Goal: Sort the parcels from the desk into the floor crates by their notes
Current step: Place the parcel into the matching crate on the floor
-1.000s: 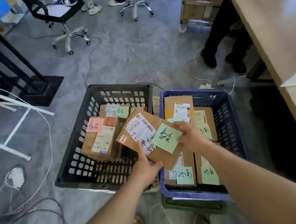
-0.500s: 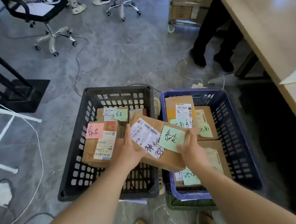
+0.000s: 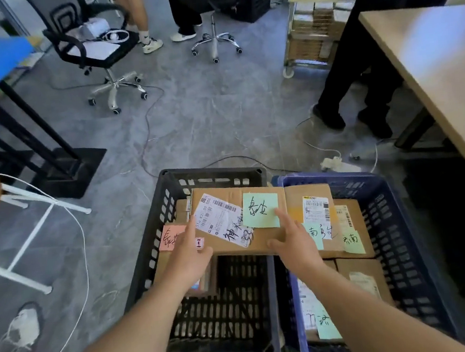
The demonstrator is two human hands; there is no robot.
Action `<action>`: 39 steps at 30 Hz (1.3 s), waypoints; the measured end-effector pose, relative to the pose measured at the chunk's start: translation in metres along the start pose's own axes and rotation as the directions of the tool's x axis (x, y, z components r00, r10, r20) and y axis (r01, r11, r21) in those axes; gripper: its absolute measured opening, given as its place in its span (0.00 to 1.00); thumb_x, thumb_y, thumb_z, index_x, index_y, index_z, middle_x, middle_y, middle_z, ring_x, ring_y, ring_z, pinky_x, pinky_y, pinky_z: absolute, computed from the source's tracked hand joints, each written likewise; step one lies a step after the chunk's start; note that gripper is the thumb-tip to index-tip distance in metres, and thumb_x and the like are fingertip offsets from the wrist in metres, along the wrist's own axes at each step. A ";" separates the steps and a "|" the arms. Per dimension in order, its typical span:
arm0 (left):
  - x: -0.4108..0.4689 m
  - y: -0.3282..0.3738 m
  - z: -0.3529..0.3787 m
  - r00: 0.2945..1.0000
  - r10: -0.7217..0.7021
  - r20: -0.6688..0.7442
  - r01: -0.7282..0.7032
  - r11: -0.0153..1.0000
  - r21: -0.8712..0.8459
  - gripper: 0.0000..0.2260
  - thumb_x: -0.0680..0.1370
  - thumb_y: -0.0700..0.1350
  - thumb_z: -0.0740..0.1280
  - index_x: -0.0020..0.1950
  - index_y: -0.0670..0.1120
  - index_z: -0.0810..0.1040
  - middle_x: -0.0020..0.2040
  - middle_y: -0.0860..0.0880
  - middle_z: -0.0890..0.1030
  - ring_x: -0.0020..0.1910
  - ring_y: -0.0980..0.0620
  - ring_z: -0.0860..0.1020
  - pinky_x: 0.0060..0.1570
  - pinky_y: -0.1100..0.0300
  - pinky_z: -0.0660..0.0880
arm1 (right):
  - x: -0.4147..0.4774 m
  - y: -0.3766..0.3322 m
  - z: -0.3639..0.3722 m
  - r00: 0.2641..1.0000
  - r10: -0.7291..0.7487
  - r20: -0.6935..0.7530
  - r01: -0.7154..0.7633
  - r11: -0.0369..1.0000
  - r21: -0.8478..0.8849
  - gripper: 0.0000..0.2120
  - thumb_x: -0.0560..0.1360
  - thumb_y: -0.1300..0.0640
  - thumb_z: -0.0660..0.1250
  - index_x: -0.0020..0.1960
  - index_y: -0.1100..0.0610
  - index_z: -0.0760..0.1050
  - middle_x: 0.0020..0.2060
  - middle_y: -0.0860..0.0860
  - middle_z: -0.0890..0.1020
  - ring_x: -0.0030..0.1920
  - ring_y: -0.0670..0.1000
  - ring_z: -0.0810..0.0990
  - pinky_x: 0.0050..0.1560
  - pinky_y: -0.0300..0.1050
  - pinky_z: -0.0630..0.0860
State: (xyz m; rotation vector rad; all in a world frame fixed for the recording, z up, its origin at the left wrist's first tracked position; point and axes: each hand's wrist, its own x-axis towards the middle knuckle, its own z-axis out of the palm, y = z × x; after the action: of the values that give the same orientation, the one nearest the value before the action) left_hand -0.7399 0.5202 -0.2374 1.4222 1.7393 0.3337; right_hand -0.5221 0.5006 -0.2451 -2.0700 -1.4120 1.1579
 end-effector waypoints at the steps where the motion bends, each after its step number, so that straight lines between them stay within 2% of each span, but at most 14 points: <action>1: 0.011 0.001 -0.007 1.000 0.009 -0.021 -0.009 1.000 -0.003 0.36 0.80 0.38 0.64 0.79 0.56 0.47 0.75 0.49 0.63 0.67 0.49 0.70 0.63 0.50 0.72 | 0.012 -0.007 0.002 1.000 -0.018 -0.005 0.018 1.000 0.001 0.33 0.78 0.58 0.66 0.76 0.40 0.55 0.68 0.49 0.68 0.56 0.46 0.70 0.53 0.41 0.72; 4: 0.046 -0.001 -0.024 0.996 0.032 -0.082 -0.031 0.999 0.015 0.35 0.80 0.38 0.63 0.79 0.58 0.48 0.75 0.50 0.63 0.65 0.48 0.72 0.55 0.54 0.75 | 0.044 -0.025 0.014 0.999 -0.048 -0.026 0.048 0.999 0.015 0.33 0.78 0.58 0.65 0.76 0.40 0.54 0.71 0.49 0.66 0.55 0.47 0.71 0.50 0.41 0.72; 6: 0.066 -0.006 -0.031 0.994 0.047 -0.099 -0.044 0.998 0.034 0.34 0.80 0.37 0.62 0.79 0.57 0.48 0.76 0.49 0.63 0.65 0.49 0.71 0.51 0.60 0.74 | 0.062 -0.032 0.026 0.998 -0.054 -0.040 0.055 0.998 0.022 0.33 0.78 0.59 0.64 0.77 0.40 0.54 0.72 0.49 0.65 0.54 0.46 0.71 0.46 0.40 0.70; 7: 0.076 -0.010 -0.033 0.994 0.051 -0.097 -0.048 0.998 0.034 0.34 0.81 0.37 0.62 0.80 0.56 0.49 0.76 0.49 0.63 0.66 0.49 0.71 0.50 0.62 0.72 | 0.070 -0.035 0.031 0.998 -0.048 -0.043 0.049 0.999 0.019 0.34 0.78 0.59 0.64 0.77 0.41 0.53 0.72 0.49 0.64 0.54 0.47 0.72 0.46 0.39 0.69; 10: 0.102 -0.021 -0.039 0.996 0.061 -0.064 -0.061 0.998 0.007 0.34 0.80 0.35 0.62 0.80 0.54 0.49 0.75 0.48 0.65 0.64 0.50 0.71 0.55 0.59 0.69 | 0.089 -0.039 0.051 0.997 -0.030 -0.065 0.032 0.999 0.020 0.34 0.79 0.59 0.64 0.77 0.42 0.53 0.72 0.50 0.64 0.54 0.47 0.72 0.46 0.39 0.70; 13: 0.130 -0.033 -0.045 0.993 0.107 -0.046 -0.107 0.994 0.001 0.34 0.80 0.34 0.62 0.79 0.54 0.50 0.72 0.46 0.68 0.56 0.55 0.69 0.51 0.61 0.66 | 0.108 -0.043 0.070 0.993 -0.026 -0.111 0.030 0.999 0.031 0.34 0.79 0.59 0.64 0.77 0.42 0.53 0.71 0.50 0.65 0.57 0.48 0.73 0.53 0.42 0.75; 16: 0.152 -0.056 -0.047 0.995 0.100 -0.021 -0.101 0.995 -0.002 0.34 0.80 0.35 0.62 0.80 0.54 0.49 0.72 0.46 0.68 0.55 0.54 0.70 0.49 0.59 0.69 | 0.120 -0.047 0.091 0.992 -0.003 -0.123 0.007 0.999 0.033 0.33 0.79 0.60 0.65 0.78 0.43 0.54 0.71 0.49 0.66 0.65 0.50 0.71 0.61 0.45 0.71; 20: 0.173 -0.087 -0.047 0.993 0.119 -0.017 -0.120 0.993 -0.017 0.36 0.79 0.34 0.62 0.79 0.57 0.48 0.71 0.47 0.68 0.57 0.51 0.73 0.50 0.57 0.73 | 0.129 -0.046 0.119 0.987 -0.009 -0.158 0.018 0.998 0.056 0.33 0.79 0.62 0.64 0.78 0.44 0.55 0.72 0.49 0.65 0.68 0.49 0.69 0.65 0.43 0.68; 24: 0.180 -0.110 -0.034 0.997 0.082 -0.014 -0.082 0.997 -0.015 0.37 0.79 0.34 0.61 0.79 0.58 0.46 0.71 0.48 0.67 0.55 0.52 0.73 0.44 0.61 0.71 | 0.132 -0.036 0.138 0.984 -0.007 -0.178 0.018 0.998 0.062 0.32 0.79 0.62 0.63 0.77 0.44 0.55 0.73 0.47 0.64 0.70 0.49 0.67 0.67 0.46 0.68; 27: 0.189 -0.122 -0.029 0.998 0.054 0.012 -0.055 0.998 0.007 0.37 0.80 0.35 0.61 0.79 0.58 0.44 0.71 0.47 0.67 0.55 0.51 0.74 0.46 0.58 0.72 | 0.136 -0.030 0.148 0.986 0.004 -0.169 0.006 0.998 0.059 0.33 0.79 0.62 0.63 0.78 0.44 0.55 0.73 0.47 0.64 0.70 0.48 0.67 0.65 0.44 0.69; 31: 0.196 -0.128 -0.025 0.998 -0.005 0.056 0.000 0.995 0.098 0.35 0.81 0.38 0.59 0.80 0.55 0.42 0.69 0.44 0.65 0.53 0.50 0.73 0.49 0.56 0.73 | 0.144 -0.023 0.158 0.991 0.041 -0.126 -0.038 0.999 0.026 0.31 0.80 0.60 0.63 0.78 0.46 0.55 0.71 0.48 0.65 0.66 0.47 0.69 0.57 0.39 0.72; 33: 0.199 -0.130 -0.024 0.997 -0.028 0.069 0.016 0.986 0.164 0.32 0.81 0.40 0.59 0.80 0.52 0.46 0.69 0.44 0.64 0.53 0.49 0.73 0.50 0.55 0.73 | 0.148 -0.022 0.164 0.994 0.048 -0.096 -0.050 0.999 -0.016 0.28 0.80 0.59 0.62 0.77 0.49 0.57 0.71 0.50 0.66 0.67 0.49 0.69 0.61 0.42 0.73; 36: 0.205 -0.130 -0.021 0.998 -0.023 0.057 0.006 0.958 0.286 0.28 0.81 0.40 0.58 0.79 0.48 0.51 0.72 0.42 0.61 0.61 0.45 0.72 0.58 0.51 0.74 | 0.159 -0.020 0.170 0.994 0.044 -0.098 -0.049 0.998 -0.048 0.26 0.80 0.57 0.62 0.76 0.50 0.61 0.71 0.51 0.66 0.68 0.51 0.68 0.67 0.49 0.72; 39: 0.203 -0.126 -0.011 0.999 -0.037 0.015 0.027 0.903 0.428 0.27 0.81 0.39 0.56 0.78 0.47 0.51 0.77 0.43 0.54 0.70 0.44 0.65 0.62 0.50 0.71 | 0.170 -0.016 0.174 0.994 0.030 -0.109 -0.034 0.999 -0.040 0.27 0.80 0.59 0.63 0.77 0.50 0.60 0.71 0.51 0.65 0.70 0.51 0.67 0.67 0.50 0.72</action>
State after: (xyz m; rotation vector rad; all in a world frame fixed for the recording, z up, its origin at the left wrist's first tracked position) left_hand -0.8332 0.6657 -0.4026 1.6923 1.8910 -0.0943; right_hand -0.6438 0.6360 -0.4075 -2.1574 -1.3679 1.0195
